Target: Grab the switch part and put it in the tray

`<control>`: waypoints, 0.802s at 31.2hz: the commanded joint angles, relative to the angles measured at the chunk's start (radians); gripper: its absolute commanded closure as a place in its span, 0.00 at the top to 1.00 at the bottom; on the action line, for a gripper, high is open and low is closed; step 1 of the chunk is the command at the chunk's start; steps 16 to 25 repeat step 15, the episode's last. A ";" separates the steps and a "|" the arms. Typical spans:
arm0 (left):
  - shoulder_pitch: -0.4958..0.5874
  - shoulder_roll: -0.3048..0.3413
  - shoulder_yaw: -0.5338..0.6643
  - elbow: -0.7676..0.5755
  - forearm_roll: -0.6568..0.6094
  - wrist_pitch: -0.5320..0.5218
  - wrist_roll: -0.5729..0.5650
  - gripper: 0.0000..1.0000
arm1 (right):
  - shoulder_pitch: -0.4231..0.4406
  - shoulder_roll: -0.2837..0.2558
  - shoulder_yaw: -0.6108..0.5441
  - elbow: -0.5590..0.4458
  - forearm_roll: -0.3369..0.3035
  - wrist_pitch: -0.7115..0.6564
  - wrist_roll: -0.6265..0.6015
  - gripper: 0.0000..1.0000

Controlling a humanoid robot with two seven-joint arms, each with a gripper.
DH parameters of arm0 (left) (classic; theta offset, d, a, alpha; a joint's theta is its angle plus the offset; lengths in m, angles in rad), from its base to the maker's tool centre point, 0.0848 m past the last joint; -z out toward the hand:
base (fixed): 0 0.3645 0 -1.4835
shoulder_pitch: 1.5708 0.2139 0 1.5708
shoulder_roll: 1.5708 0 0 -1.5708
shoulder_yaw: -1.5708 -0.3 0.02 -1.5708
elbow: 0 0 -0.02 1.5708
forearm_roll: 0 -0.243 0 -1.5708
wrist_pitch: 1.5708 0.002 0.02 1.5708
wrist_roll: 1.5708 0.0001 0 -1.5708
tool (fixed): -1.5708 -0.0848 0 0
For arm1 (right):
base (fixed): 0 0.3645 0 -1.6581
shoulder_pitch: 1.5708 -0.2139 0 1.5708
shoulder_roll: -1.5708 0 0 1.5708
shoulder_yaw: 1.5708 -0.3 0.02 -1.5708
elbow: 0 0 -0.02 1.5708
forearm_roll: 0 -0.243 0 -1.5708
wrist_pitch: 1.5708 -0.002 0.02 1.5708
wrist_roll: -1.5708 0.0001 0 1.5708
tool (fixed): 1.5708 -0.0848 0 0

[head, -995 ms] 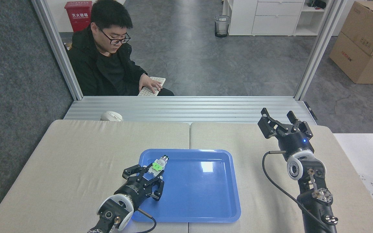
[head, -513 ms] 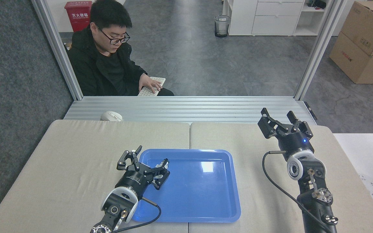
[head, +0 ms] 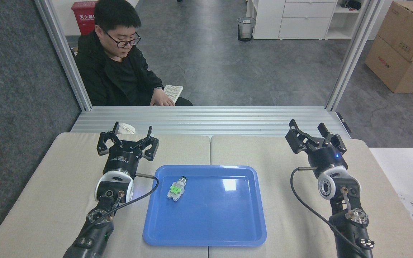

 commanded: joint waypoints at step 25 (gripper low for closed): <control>-0.047 0.022 0.096 0.073 0.115 0.007 0.005 0.99 | -0.001 0.001 -0.002 0.001 0.000 0.000 0.001 1.00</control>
